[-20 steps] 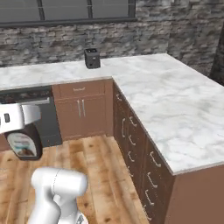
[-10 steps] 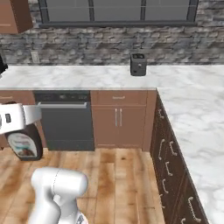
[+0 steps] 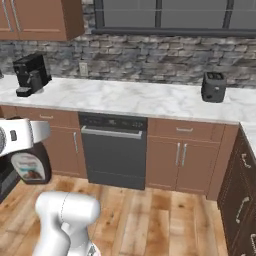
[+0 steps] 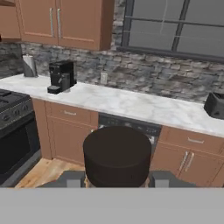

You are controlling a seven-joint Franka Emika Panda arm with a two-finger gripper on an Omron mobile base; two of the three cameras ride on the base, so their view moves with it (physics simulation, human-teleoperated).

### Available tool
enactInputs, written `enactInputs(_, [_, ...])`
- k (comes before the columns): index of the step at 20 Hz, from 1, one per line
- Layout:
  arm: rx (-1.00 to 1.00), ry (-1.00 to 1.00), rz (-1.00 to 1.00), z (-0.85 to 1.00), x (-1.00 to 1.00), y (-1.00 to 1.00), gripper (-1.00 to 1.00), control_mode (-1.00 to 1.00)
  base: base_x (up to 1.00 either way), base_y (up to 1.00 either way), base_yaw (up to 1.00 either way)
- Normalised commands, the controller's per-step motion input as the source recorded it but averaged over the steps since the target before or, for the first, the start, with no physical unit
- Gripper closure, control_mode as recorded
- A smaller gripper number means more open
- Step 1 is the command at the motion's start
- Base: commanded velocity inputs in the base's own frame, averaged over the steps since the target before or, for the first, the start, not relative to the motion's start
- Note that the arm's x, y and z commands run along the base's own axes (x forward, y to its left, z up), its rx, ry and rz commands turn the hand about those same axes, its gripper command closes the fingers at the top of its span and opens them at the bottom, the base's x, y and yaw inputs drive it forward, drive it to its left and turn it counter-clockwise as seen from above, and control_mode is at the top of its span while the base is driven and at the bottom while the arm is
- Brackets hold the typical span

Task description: Take 2 condiments from the cabinet and move them on the counter near the stove.Make sure the condiments are lined up with each other, next to each other.

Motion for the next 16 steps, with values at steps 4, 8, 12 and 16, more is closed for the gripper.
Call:
enactInputs(4, [0.00, 0.00, 0.00, 0.00, 0.00, 0.00, 1.00, 1.00, 0.64, 1.00, 0.22])
enactInputs(8, [0.00, 0.00, 0.00, 0.00, 0.00, 0.00, 1.00, 1.00, 0.64, 0.91, 0.26])
enactInputs(12, [0.00, 0.00, 0.00, 0.00, 0.00, 0.00, 1.00, 1.00, 0.62, 0.72, 0.32])
enactInputs(16, [0.00, 0.00, 0.00, 0.00, 0.00, 0.00, 1.00, 1.00, 0.78, 0.20, 0.39])
